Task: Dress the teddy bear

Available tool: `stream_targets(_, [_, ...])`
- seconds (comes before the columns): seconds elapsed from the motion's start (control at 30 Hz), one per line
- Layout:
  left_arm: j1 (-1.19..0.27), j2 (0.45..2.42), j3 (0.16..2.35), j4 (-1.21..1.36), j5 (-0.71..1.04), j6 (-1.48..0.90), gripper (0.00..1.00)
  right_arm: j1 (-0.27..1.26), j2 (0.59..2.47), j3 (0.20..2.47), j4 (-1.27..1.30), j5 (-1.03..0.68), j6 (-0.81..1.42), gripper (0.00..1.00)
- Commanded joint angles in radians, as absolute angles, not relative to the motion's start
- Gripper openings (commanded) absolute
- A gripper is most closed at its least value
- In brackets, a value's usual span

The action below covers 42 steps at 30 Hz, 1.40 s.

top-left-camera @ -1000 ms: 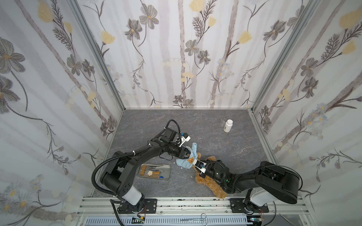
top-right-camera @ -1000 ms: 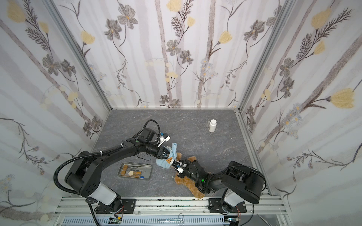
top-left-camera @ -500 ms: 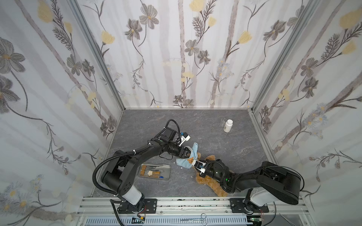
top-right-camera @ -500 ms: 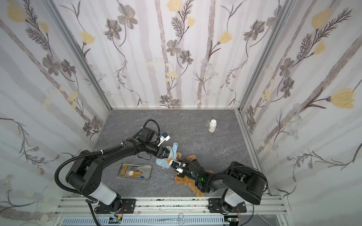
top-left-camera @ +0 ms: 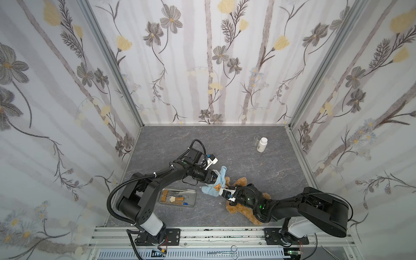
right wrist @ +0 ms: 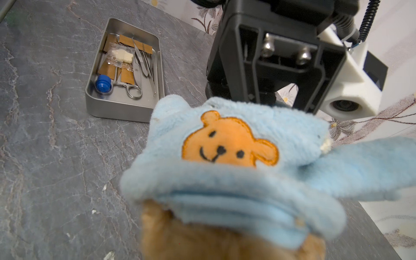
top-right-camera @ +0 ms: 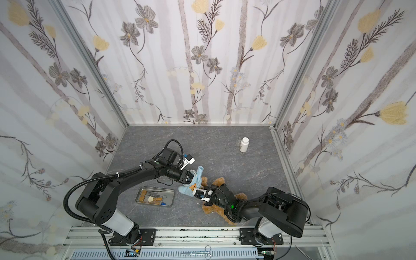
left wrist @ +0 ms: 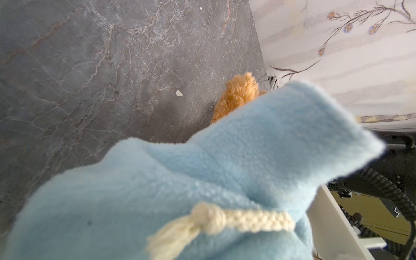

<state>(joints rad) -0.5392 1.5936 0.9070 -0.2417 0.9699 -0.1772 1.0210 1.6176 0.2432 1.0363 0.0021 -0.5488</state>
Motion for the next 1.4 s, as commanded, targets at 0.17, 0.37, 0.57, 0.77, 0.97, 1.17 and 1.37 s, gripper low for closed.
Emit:
stream_targets(0.17, [-0.586, 1.586, 0.876, -0.238, 1.013, -0.178, 0.45, 0.997, 1.602, 0.268, 1.082, -0.023, -0.549, 0.26])
stream_targets(0.37, [-0.603, 1.582, 0.88, -0.237, 1.014, -0.178, 0.51, 0.976, 1.602, 0.281, 1.105, -0.022, -0.473, 0.26])
stream_targets(0.57, [-0.602, 1.58, 0.892, -0.21, 1.027, -0.208, 0.44, 0.974, 1.603, 0.285, 1.163, 0.003, -0.419, 0.25])
stream_targets(0.77, [-0.595, 1.568, 0.889, -0.192, 1.026, -0.227, 0.22, 0.976, 1.621, 0.29, 1.157, 0.022, -0.432, 0.28])
stream_targets(0.97, [-0.577, 1.559, 0.881, -0.186, 1.017, -0.236, 0.0, 0.97, 1.628, 0.257, 1.14, 0.03, -0.455, 0.4])
stream_targets(1.17, [-0.548, 1.532, 0.869, -0.165, 0.955, -0.277, 0.0, 0.961, 1.603, 0.231, 1.096, 0.059, -0.422, 0.63])
stream_targets(1.37, [-0.484, 1.458, 0.77, 0.016, 0.815, -0.463, 0.0, 0.954, 1.444, 0.231, 0.916, -0.019, -0.224, 1.0])
